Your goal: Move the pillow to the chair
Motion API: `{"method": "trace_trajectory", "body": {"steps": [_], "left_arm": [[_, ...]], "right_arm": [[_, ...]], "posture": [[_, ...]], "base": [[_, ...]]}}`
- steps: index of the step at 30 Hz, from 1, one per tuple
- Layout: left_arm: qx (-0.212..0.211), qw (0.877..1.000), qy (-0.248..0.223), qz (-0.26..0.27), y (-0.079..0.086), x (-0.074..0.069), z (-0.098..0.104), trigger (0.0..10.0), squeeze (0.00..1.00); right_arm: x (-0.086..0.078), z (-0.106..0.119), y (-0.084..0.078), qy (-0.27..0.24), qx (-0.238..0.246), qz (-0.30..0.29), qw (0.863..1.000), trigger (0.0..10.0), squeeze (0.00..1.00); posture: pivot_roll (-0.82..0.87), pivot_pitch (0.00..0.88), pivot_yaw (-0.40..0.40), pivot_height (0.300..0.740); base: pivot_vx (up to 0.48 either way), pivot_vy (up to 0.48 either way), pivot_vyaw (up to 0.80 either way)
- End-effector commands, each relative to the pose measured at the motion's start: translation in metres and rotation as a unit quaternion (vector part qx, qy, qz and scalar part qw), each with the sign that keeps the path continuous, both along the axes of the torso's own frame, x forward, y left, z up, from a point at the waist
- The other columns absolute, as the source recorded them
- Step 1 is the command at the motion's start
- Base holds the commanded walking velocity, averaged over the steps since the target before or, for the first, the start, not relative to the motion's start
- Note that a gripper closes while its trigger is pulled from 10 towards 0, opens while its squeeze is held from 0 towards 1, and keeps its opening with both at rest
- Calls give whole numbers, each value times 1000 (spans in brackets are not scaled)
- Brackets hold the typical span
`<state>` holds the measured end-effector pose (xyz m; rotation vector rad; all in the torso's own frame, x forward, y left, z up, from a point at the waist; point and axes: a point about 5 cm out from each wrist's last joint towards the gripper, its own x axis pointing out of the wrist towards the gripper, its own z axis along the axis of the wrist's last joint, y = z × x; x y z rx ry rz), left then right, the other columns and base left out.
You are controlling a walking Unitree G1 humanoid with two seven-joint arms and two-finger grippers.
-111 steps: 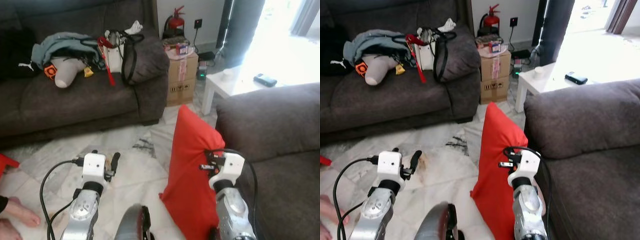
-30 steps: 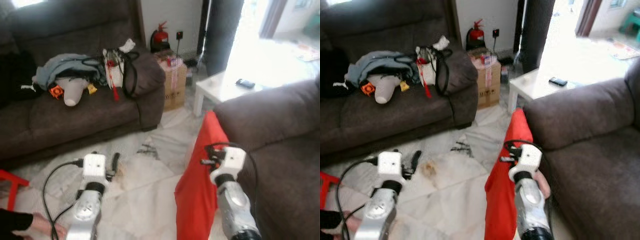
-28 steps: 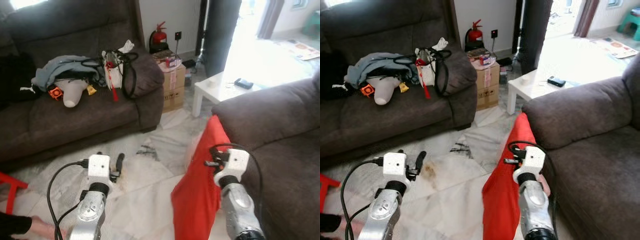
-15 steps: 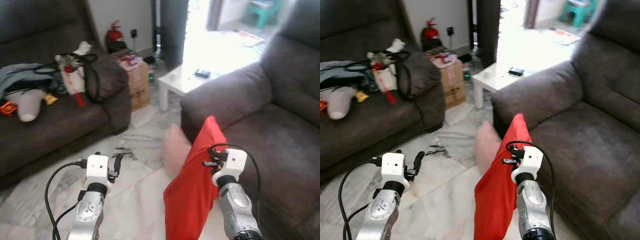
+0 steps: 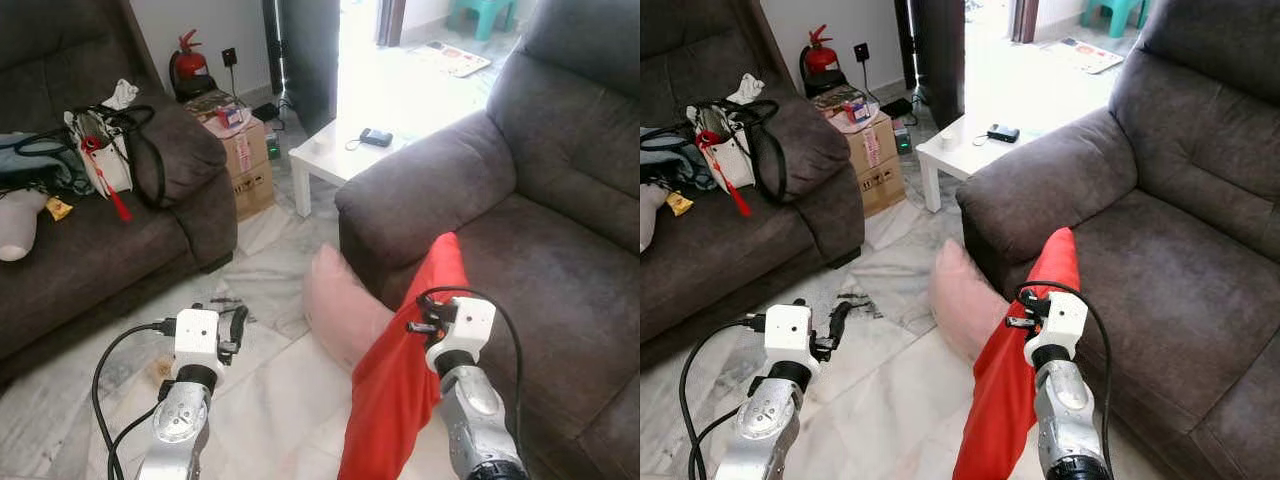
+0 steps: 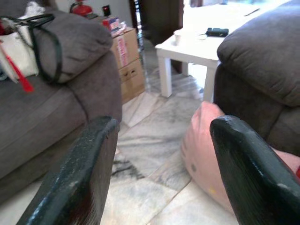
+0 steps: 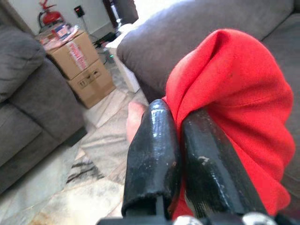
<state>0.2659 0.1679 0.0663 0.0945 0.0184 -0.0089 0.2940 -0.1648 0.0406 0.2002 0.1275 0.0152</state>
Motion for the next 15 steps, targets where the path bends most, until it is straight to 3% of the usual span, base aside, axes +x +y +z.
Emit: {"method": "trace_trajectory", "body": {"steps": [1,6,15], "left_arm": [[0,1000,3,6,3,-1,-2,10000,0],[-2,1000,6,6,4,-1,-3,10000,0],[0,1000,4,4,4,-1,-2,10000,0]], "right_arm": [[14,25,5,-59,-3,7,998,10000,0],[14,25,6,-59,-2,7,998,10000,0],[15,25,6,-56,-4,4,998,10000,0]], "posture": [[18,45,39,740],[17,39,42,740],[18,43,42,740]], "base": [[0,0,-800],[0,371,-800],[0,0,-800]]}}
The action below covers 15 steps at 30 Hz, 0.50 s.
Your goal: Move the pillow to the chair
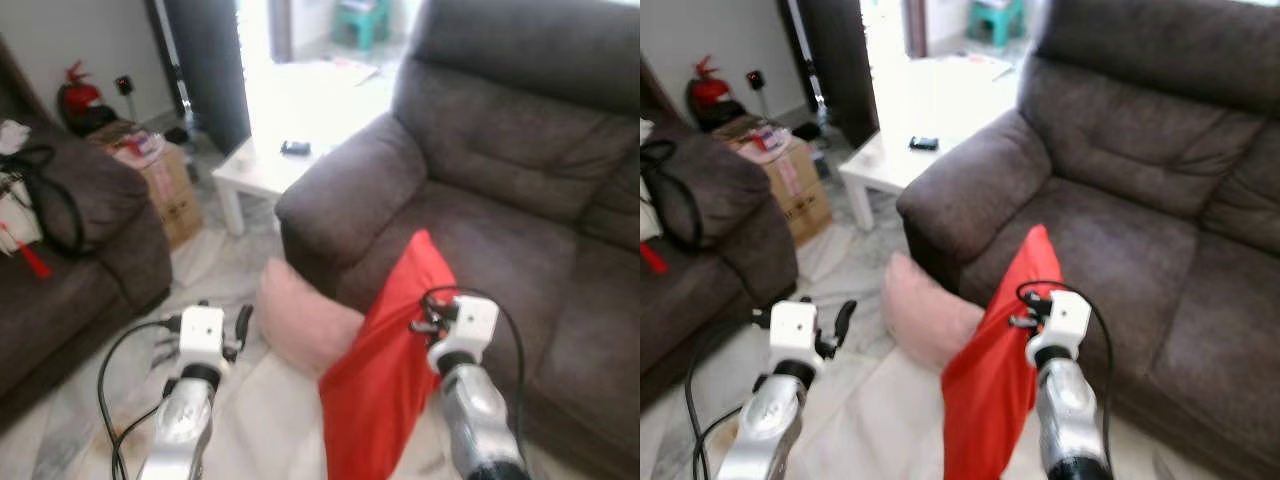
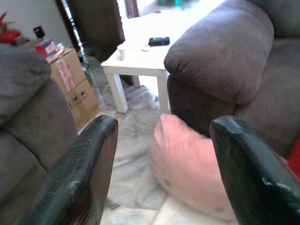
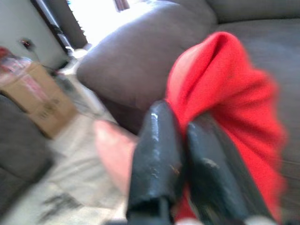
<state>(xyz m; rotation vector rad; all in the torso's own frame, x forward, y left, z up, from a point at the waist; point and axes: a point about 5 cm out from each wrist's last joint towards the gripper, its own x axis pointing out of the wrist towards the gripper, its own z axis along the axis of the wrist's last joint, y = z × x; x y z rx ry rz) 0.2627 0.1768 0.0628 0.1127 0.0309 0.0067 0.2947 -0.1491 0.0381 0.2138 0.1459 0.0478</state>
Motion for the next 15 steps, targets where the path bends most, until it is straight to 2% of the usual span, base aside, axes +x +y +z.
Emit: {"method": "trace_trajectory", "body": {"steps": [1,15], "left_arm": [[-9,1000,-1,-4,-5,2,1,10000,0],[-10,1000,-1,-2,-6,3,2,10000,0]], "right_arm": [[14,27,-10,-64,-11,-13,998,10000,0],[15,26,-11,-58,-15,-16,998,10000,0]], "posture": [[18,43,42,740],[22,55,39,740]], "base": [[0,0,-800],[0,0,-800]]}}
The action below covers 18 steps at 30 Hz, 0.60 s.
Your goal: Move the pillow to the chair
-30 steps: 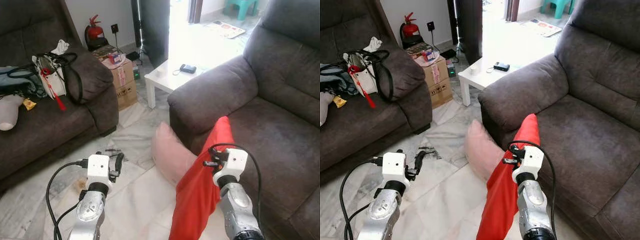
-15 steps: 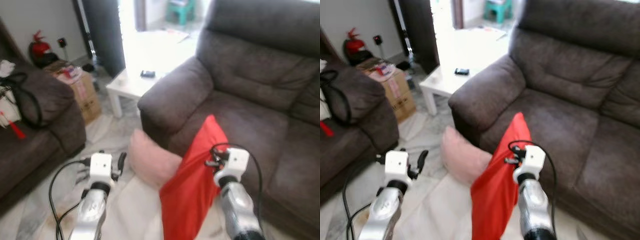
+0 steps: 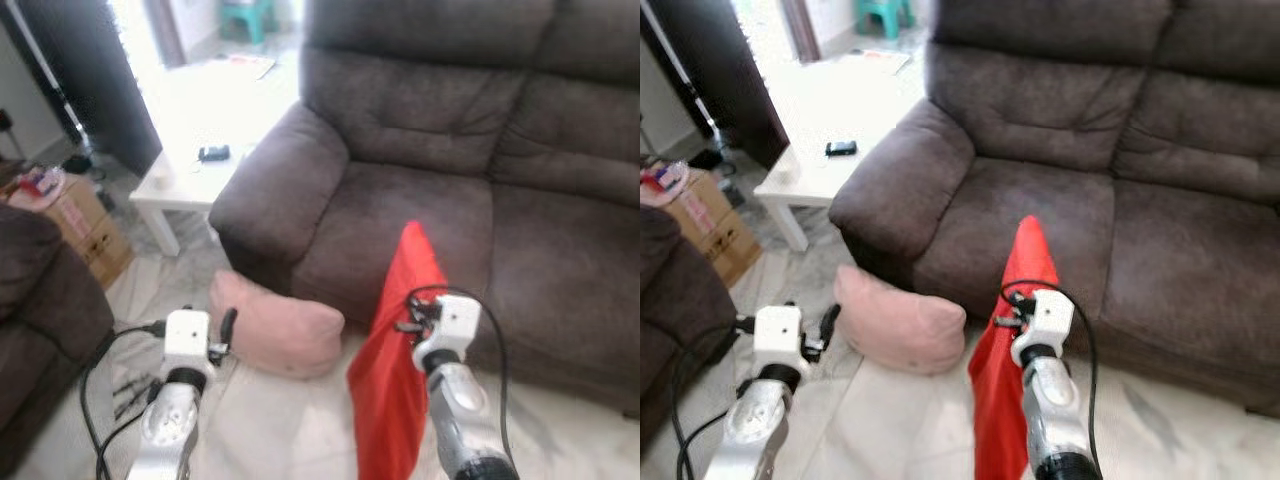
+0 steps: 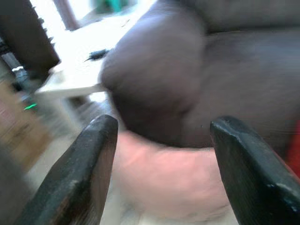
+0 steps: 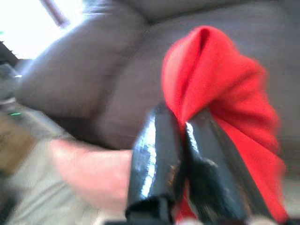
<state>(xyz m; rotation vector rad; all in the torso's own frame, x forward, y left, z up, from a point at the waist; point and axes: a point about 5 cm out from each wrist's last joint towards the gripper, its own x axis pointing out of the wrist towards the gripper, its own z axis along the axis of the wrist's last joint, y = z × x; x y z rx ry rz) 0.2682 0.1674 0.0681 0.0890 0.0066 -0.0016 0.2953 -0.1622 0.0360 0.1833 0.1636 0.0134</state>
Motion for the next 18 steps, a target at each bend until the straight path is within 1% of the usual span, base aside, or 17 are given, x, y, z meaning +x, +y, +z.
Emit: {"method": "trace_trajectory", "body": {"steps": [1,18], "left_arm": [[2,1000,10,3,3,-2,-3,10000,0],[1,1000,10,3,3,-2,-3,10000,0]], "right_arm": [[14,28,2,-68,0,-1,998,10000,0],[14,27,1,-65,-4,-3,998,10000,0]], "posture": [[22,55,39,740],[20,59,40,740]], "base": [[0,0,-800],[0,0,-800]]}}
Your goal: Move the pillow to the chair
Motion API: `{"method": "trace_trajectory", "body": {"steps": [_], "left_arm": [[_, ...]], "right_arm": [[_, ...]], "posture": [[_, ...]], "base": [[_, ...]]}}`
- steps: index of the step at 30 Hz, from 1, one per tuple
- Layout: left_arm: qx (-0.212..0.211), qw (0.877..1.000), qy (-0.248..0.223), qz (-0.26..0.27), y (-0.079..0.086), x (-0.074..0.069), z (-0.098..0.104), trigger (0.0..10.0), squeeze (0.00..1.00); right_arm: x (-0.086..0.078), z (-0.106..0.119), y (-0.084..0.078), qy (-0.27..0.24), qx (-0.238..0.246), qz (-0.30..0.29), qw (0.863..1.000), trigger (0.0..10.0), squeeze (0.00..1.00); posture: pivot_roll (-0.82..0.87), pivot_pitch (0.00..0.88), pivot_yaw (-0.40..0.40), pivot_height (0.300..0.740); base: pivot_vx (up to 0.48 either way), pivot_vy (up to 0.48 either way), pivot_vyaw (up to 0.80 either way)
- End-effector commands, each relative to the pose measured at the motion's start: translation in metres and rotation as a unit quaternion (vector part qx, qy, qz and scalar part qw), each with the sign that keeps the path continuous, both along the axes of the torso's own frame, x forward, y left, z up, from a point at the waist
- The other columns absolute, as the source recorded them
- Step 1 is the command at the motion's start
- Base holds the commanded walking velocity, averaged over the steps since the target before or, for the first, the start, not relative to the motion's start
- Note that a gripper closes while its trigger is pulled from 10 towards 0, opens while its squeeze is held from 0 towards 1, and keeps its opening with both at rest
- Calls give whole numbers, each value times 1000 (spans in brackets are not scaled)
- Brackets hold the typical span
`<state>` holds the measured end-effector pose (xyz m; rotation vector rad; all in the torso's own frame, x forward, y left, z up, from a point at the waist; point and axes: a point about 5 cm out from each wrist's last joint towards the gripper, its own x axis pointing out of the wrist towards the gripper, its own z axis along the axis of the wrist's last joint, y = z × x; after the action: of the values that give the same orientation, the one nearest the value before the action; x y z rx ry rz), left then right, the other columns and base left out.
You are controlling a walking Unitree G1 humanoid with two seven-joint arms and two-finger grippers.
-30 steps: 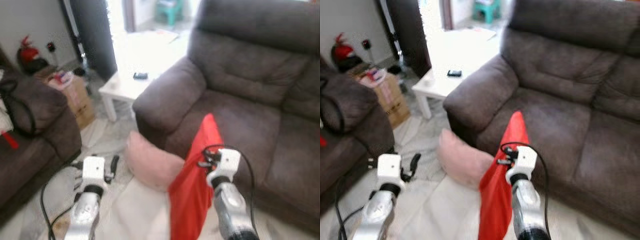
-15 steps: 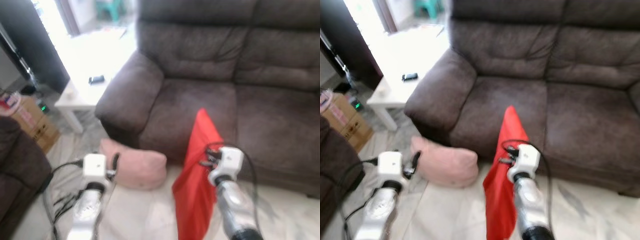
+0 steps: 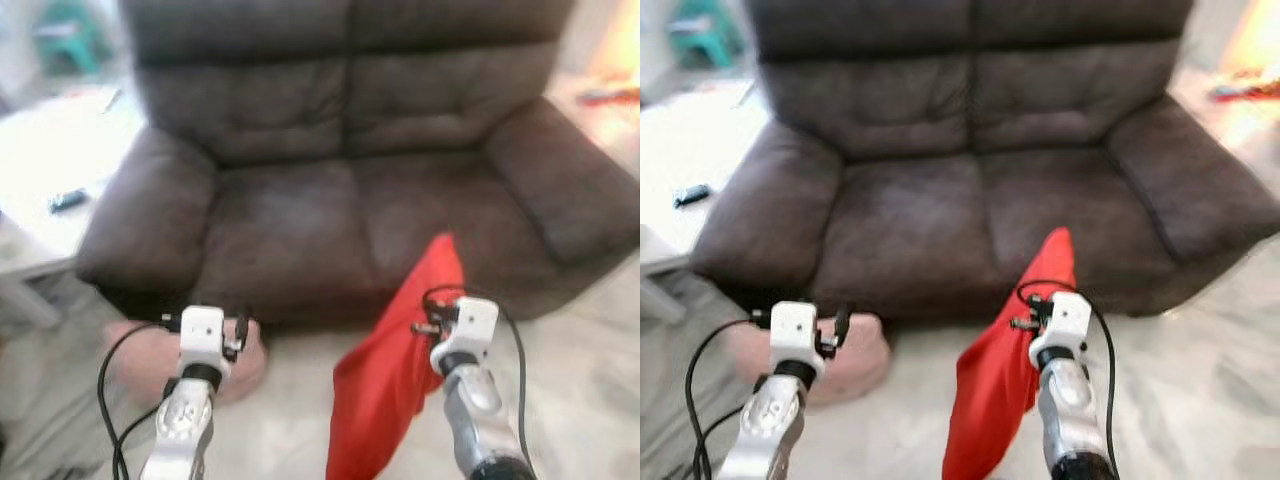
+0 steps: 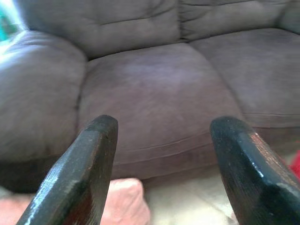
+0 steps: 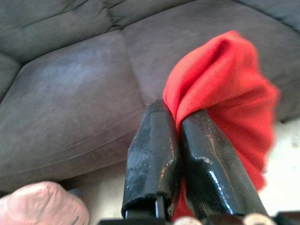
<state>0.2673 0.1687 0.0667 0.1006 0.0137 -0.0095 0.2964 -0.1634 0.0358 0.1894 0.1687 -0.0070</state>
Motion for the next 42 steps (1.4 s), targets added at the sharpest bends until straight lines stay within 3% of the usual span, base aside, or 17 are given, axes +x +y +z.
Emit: {"method": "trace_trajectory", "body": {"steps": [1,14,19,22,24,29,32,42], "left_arm": [[-4,1000,6,7,2,-1,-2,10000,0],[-5,1000,5,7,1,0,-2,10000,0],[-5,1000,5,8,1,0,-2,10000,0],[-5,1000,4,8,1,1,-2,10000,0],[-5,1000,4,8,1,1,-2,10000,0],[-4,1000,3,9,2,2,-1,10000,0],[-4,1000,3,9,1,2,-1,10000,0],[-1,1000,1,10,4,3,0,10000,0]], "right_arm": [[13,27,2,-68,-7,7,998,10000,0],[14,28,1,-74,-15,6,997,10000,0],[16,31,-4,-74,-41,3,996,10000,0],[19,32,-10,-73,-64,0,995,10000,0],[25,40,-25,-79,-108,-9,991,10000,0],[33,53,-45,-87,-161,-24,983,10000,0],[35,56,-48,-93,-182,-17,979,10000,0],[41,62,-26,-113,-169,127,971,10000,0]], "posture": [[20,59,40,740],[14,59,37,740],[10,60,38,740],[7,59,39,740],[5,58,39,740],[1,55,40,740],[1,54,41,740],[6,53,48,740]], "base": [[0,0,-800],[0,0,-800],[0,0,0],[0,0,0],[0,0,0],[0,0,0],[0,0,0],[0,0,0]]}}
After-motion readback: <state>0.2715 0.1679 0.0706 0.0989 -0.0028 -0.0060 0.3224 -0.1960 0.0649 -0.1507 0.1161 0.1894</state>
